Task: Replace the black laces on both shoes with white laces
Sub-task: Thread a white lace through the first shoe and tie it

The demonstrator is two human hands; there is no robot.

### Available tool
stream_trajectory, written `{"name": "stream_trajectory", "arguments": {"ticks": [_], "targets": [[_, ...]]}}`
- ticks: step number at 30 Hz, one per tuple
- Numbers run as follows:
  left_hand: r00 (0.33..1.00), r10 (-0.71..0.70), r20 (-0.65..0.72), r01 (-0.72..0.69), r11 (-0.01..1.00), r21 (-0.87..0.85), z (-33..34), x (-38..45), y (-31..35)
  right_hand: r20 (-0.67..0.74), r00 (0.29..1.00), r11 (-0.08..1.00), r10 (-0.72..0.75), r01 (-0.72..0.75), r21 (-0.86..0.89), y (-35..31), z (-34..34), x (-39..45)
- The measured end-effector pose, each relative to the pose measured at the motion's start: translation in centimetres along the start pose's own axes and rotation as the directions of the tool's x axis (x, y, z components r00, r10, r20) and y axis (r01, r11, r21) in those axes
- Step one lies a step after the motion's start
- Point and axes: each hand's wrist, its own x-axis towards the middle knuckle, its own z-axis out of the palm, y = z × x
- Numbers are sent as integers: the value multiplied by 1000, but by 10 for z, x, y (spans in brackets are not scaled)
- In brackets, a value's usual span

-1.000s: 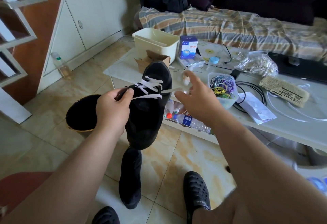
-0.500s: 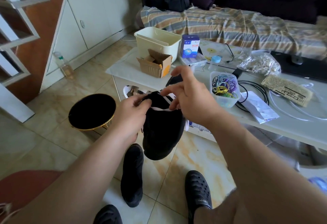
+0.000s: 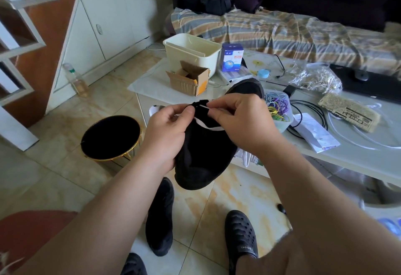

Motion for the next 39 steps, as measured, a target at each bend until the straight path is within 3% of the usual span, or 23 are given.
{"name": "stream_trajectory", "arguments": {"ticks": [11, 23, 29, 33, 39], "targets": [[997, -40, 73, 43, 998, -38, 0, -5, 14, -34, 999, 996, 35, -32, 85, -4, 0, 0], [963, 254, 87, -268, 935, 233, 6, -17, 13, -58, 986, 978, 155, -145, 153, -7, 2, 1], [959, 266, 101, -285, 893, 349, 6, -21, 11, -19, 988, 966, 156, -149, 210, -7, 4, 0], [980, 179, 88, -190, 971, 147, 6, -20, 14, -22, 992, 976, 124, -118, 185, -7, 5, 0], [973, -132, 188, 160, 977, -142, 11, -19, 12, -10, 999, 998, 41, -42, -55, -9, 8, -2]]}}
